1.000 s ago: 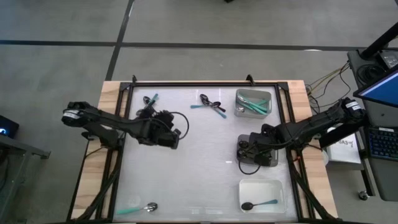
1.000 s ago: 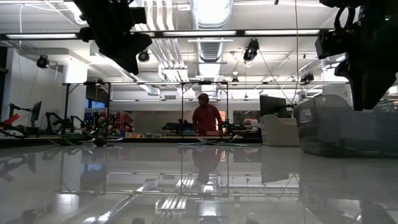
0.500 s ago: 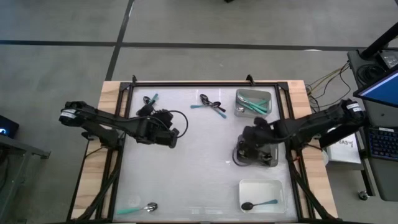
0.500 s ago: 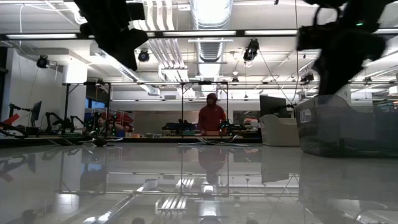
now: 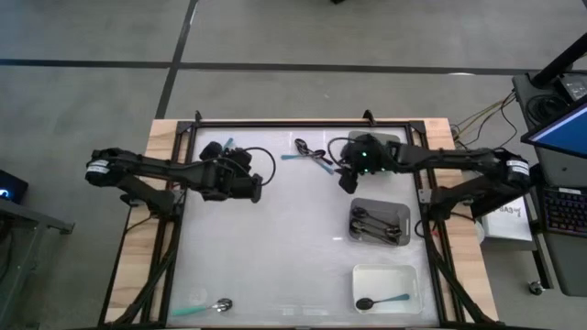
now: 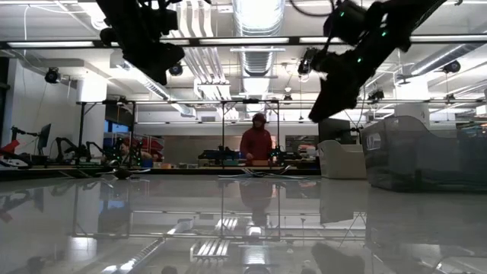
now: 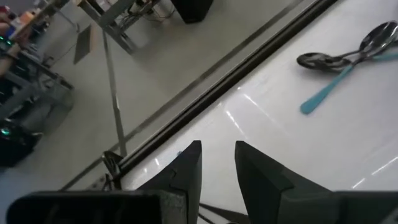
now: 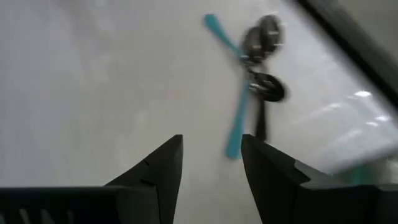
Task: Sort silverware by color (type)
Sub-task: Put the blue spoon into the white bin
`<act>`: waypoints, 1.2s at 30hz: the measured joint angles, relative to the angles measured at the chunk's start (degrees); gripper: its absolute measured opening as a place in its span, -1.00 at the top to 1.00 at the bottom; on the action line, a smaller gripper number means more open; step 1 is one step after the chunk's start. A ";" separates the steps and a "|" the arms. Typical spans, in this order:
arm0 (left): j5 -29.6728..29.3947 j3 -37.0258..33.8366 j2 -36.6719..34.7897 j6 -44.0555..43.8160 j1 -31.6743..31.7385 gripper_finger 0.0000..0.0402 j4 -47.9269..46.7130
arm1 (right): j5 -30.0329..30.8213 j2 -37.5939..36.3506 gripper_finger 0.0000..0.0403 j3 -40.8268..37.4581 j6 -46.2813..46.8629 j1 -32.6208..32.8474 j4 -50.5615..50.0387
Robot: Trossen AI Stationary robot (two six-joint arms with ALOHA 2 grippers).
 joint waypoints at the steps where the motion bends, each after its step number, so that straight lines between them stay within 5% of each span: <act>1: 0.03 0.00 0.01 -0.38 -0.02 0.60 0.35 | -2.13 1.42 0.23 0.00 -1.17 -0.85 1.48; 6: -0.01 0.00 0.13 -0.46 0.04 0.60 1.12 | -5.48 9.03 0.23 0.36 -6.39 -1.27 9.48; 14: 0.03 0.00 0.13 5.65 0.07 0.60 0.40 | -5.40 20.06 0.23 8.84 -14.91 -1.30 9.11; 24: 0.47 0.80 0.13 4.71 0.15 0.60 0.14 | -5.41 30.11 0.23 26.43 -20.76 -1.28 -4.85; 36: 0.49 1.73 0.13 4.53 -0.28 0.60 -4.80 | -5.41 33.13 0.23 29.92 -32.36 -1.28 -12.95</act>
